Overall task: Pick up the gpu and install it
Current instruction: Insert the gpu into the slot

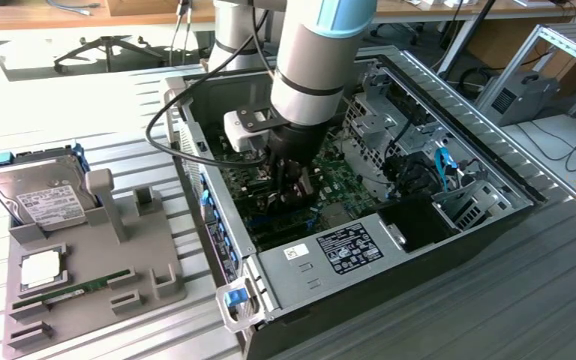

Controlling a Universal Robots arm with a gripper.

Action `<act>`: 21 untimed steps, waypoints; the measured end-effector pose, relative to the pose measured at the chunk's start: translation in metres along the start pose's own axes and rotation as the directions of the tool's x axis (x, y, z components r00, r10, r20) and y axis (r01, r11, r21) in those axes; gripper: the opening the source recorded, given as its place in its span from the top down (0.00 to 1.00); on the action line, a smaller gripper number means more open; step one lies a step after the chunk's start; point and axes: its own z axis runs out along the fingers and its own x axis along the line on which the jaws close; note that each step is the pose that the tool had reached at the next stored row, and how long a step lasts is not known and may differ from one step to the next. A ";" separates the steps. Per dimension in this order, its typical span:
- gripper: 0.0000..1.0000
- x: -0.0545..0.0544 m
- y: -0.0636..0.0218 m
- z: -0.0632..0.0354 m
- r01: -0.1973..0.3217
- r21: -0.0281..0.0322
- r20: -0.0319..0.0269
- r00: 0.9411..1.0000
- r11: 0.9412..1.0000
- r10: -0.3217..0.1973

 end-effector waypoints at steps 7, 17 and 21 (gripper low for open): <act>0.66 0.000 0.0001 -0.0042 0.000 0.000 0.000 1.000 1.000 0.000; 0.66 -0.002 -0.0001 -0.0197 0.003 0.000 0.000 1.000 1.000 -0.003; 0.66 -0.006 -0.0012 -0.0203 0.008 -0.001 0.000 1.000 1.000 -0.008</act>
